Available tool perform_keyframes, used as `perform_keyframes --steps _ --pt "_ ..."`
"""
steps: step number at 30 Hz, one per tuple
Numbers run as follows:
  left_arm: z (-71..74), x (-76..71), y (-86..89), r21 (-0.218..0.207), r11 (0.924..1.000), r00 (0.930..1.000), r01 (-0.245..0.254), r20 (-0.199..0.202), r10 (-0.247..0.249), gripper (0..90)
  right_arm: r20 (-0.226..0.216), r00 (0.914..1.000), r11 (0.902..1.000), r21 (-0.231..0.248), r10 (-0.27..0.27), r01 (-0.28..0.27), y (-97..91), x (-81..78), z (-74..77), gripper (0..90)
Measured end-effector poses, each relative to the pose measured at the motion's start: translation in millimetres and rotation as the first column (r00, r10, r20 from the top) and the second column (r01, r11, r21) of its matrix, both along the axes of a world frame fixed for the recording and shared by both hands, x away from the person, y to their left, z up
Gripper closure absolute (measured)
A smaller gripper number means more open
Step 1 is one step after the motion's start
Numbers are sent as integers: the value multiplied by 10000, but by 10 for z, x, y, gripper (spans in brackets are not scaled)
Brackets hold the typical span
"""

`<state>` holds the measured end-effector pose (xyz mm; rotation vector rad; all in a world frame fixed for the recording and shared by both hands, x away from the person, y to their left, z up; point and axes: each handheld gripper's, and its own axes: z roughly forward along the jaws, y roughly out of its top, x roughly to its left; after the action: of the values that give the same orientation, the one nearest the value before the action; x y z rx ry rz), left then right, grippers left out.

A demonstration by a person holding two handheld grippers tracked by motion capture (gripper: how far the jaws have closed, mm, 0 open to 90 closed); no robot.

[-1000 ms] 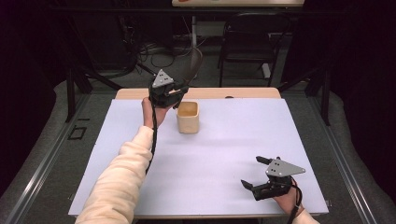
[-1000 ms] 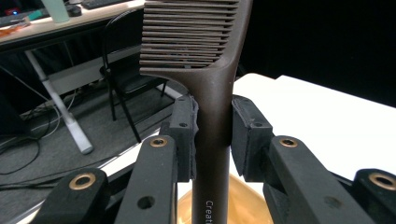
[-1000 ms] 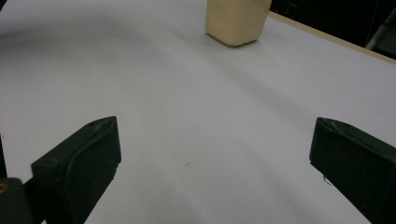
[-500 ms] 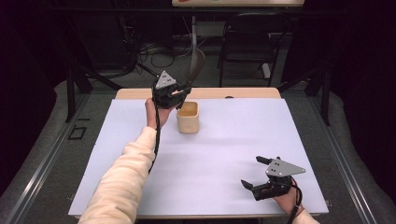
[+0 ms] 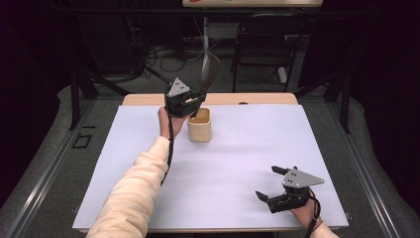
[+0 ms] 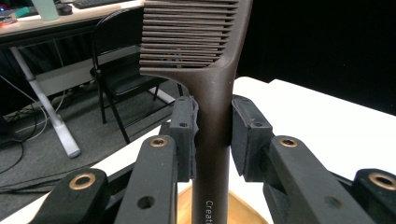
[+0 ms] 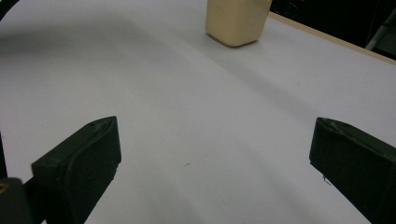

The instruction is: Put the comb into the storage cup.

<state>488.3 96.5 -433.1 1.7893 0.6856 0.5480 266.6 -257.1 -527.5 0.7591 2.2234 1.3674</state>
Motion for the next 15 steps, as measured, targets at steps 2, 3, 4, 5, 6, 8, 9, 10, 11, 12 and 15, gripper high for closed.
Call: perform_keyframes --steps 2,3,4,5,6,8,9,10,11,12,15 --pt "-15 -2 -9 -37 10000 10000 -7 -8 7 722 -1 10000 10000 -5 3 -3 0 0 1 17" --pt "-24 -3 -11 -17 10000 10000 -16 30 17 722 23 10000 10000 -15 9 -9 -2 1 1 17" --pt "-32 -2 -11 -2 10000 10000 -11 -2 11 722 26 10000 10000 -20 5 -5 -2 0 2 17" --pt "-42 -1 -13 -37 10000 10000 -4 -45 4 722 18 10000 10000 -35 10 -10 -5 0 5 18" --pt "-48 -1 -10 -2 10000 10000 -23 -43 23 722 5 10000 10000 -31 4 -4 -5 -2 5 18" --pt "-64 3 -6 -117 9999 10000 -29 -85 28 722 13 10000 10000 -20 -6 6 -5 0 3 18" --pt "-70 4 0 -100 9999 9999 -44 -106 43 722 14 10000 10000 -24 -9 9 -4 1 2 17" --pt "-79 6 2 -129 9999 9999 -44 -126 43 722 20 10000 10000 -19 -6 6 -4 2 2 18" --pt "-88 6 0 -185 9998 9999 -65 -119 63 722 22 10000 10000 -30 1 -1 -2 2 2 17" --pt "-94 6 3 -181 9998 9999 -64 -154 61 722 16 10000 10000 -23 3 -3 0 0 2 18" --pt "-107 8 5 -144 9999 9998 -53 -202 50 721 9 10000 10000 -24 -8 8 -2 0 3 17"
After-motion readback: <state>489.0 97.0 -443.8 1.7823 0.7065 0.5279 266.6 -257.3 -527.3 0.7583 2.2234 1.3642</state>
